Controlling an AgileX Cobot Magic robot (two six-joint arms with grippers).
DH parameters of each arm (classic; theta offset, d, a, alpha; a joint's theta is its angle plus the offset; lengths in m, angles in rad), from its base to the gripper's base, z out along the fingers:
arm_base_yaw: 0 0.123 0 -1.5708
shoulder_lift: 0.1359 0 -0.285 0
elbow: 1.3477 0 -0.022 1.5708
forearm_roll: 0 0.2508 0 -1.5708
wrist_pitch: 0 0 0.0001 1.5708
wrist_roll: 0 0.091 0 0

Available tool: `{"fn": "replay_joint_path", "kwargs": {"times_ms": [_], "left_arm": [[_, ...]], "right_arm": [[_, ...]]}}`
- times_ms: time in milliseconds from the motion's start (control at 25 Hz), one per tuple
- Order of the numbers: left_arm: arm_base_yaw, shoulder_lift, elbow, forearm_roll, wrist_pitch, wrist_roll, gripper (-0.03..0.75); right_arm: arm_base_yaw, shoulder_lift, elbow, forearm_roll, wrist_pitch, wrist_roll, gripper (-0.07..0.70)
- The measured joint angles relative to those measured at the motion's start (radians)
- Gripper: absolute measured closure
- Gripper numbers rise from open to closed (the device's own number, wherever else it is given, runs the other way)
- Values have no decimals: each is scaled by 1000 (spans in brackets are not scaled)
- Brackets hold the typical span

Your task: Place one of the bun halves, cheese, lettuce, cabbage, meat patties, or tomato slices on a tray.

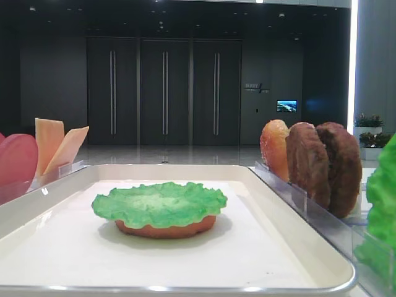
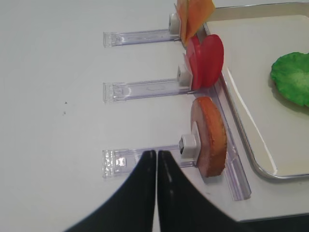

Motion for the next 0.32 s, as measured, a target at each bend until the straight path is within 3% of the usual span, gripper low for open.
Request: {"fn": "replay_joint_path", "kwargs": {"times_ms": [320], "left_arm": [[0,0,0,0,0,0,716]], "right_arm": [[0,-3,0,0,0,0,191]]}}
